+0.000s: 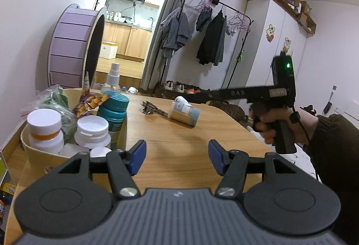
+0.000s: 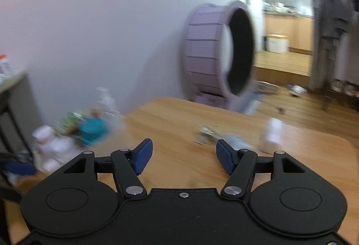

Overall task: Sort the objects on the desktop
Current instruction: 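Carry the purple packet into the cream basket and release it, then grasp the blue-capped toothpick jar with the right gripper and lift it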

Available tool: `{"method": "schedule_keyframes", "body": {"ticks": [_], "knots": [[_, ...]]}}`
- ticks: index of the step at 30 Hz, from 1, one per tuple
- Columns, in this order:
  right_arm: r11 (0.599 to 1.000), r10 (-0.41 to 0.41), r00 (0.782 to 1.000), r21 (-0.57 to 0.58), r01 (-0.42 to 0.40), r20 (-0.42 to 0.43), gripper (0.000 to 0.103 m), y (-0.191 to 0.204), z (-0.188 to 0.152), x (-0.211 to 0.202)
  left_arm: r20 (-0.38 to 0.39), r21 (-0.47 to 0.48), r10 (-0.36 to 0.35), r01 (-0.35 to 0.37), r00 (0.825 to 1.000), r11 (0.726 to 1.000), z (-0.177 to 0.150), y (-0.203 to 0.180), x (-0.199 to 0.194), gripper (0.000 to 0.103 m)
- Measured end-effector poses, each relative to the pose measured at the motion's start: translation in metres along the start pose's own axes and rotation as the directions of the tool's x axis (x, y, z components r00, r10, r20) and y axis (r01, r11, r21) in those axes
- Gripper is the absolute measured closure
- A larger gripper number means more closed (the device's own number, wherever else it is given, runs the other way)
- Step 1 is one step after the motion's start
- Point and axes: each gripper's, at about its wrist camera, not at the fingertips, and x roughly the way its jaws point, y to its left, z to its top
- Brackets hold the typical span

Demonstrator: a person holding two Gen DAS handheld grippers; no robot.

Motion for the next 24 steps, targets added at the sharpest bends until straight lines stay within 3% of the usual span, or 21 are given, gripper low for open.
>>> {"method": "schedule_keyframes", "body": {"ticks": [5,11,15,17,19,24], "knots": [[0.996,-0.085,0.996,-0.014,0.084,-0.037,0.037,-0.030,-0.013,0.015,-0.016,0.006,-0.001,0.001,1.000,1.000,-0.001,-0.004,0.008,0.043],[0.995,-0.066,0.996,-0.084,0.060,-0.062,0.030,-0.034,-0.021,0.047,-0.033,0.017,0.000,0.001,0.999,1.000,-0.002,-0.007,0.015,0.043],[0.998,-0.032,0.997,-0.064,0.028,-0.072,0.030,-0.040,-0.021,0.061,-0.037,0.018,0.000,0.000,0.999,1.000,-0.002,-0.006,0.016,0.043],[0.998,-0.029,0.996,-0.061,0.023,-0.085,0.034,-0.043,-0.024,0.065,-0.038,0.016,0.001,-0.001,0.999,1.000,-0.002,-0.005,0.016,0.043],[0.998,-0.024,0.995,-0.053,0.019,-0.096,0.053,-0.046,-0.027,0.066,-0.038,0.013,0.002,-0.002,0.999,1.000,-0.002,-0.006,0.016,0.043],[1.000,-0.024,0.998,-0.006,0.023,-0.057,0.053,-0.049,-0.028,0.042,-0.034,0.012,-0.002,0.002,0.999,1.000,-0.003,-0.006,0.013,0.043]]}}
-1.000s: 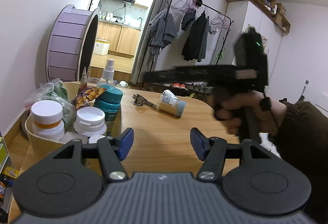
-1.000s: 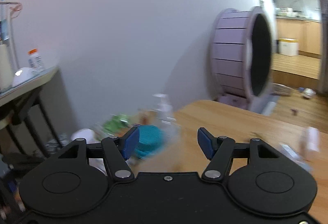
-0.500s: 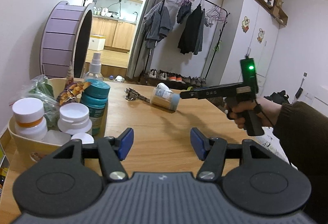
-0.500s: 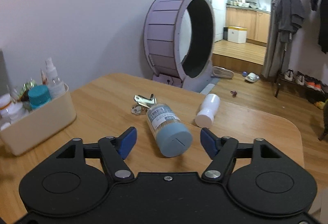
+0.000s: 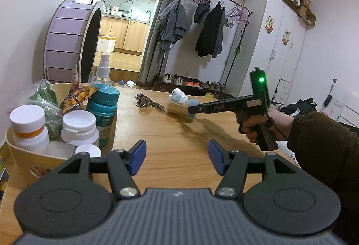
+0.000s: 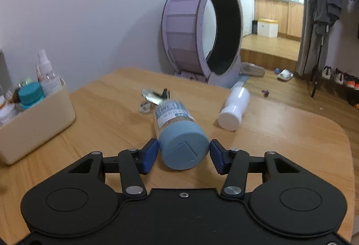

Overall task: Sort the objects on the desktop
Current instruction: 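Grasp the blue-capped toothpick jar with the right gripper and lift it, then carry the toothpick jar into the cream basket and open the right gripper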

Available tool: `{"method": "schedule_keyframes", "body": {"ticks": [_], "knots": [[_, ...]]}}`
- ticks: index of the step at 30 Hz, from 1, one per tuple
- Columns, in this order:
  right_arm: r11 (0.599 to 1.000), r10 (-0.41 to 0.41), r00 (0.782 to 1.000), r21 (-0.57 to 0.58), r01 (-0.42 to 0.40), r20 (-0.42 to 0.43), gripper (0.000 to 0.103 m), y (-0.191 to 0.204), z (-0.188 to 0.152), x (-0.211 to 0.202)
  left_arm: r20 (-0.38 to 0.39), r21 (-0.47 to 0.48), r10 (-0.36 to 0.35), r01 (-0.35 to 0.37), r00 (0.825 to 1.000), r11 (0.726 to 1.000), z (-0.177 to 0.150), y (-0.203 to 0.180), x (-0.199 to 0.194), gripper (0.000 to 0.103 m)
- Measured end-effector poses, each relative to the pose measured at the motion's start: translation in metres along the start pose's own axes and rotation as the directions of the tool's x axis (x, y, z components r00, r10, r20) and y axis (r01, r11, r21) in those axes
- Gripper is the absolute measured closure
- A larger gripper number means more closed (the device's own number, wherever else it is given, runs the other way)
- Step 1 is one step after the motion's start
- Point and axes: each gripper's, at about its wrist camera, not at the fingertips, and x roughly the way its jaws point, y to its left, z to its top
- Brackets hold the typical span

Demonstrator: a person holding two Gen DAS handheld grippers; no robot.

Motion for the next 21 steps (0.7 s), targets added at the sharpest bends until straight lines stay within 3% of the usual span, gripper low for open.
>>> {"method": "schedule_keyframes", "body": {"ticks": [5,15,21], "knots": [[1.000,-0.011,0.999,0.000,0.011,0.053,0.054,0.009,0.006,-0.037,0.006,-0.001,-0.002,0.002,1.000,1.000,0.000,0.000,-0.002,0.043],[0.995,0.057,0.998,-0.087,-0.054,0.034,0.055,0.066,-0.009,-0.068,0.002,0.013,-0.020,0.020,1.000,1.000,-0.001,-0.003,-0.002,0.043],[0.993,0.055,0.998,-0.106,-0.051,0.035,0.056,0.081,-0.017,-0.085,-0.003,0.026,-0.033,0.033,0.999,0.999,-0.001,-0.006,-0.001,0.043]]}}
